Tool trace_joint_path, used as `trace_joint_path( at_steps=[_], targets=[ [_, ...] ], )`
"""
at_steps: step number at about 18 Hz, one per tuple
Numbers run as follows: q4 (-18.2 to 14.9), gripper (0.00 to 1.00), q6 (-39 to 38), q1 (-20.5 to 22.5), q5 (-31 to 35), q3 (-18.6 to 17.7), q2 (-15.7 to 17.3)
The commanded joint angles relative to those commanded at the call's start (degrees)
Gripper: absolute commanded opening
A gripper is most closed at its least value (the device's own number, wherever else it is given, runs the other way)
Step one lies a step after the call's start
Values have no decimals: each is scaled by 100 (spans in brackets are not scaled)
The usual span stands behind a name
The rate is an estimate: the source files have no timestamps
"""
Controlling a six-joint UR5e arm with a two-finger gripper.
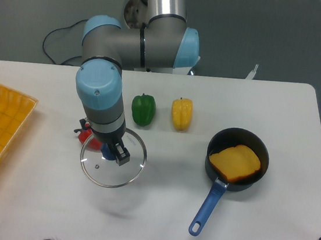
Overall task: Close the pot lid
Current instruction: 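Lift the glass lid by its blue knob with the gripper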
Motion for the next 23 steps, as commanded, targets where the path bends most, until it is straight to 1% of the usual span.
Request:
trace_joint_path(
  at_steps=[2,10,15,17,19,23],
  targets=[
    [0,63,0,18,-9,-35,9],
    [-26,63,17,123,-1,18,132],
    [-53,63,185,123,43,9,141],
    [-70,63,219,149,78,9,211],
    [-184,63,377,193,175,17,237],
    [-211,63,501,298,316,26,334]
  ],
)
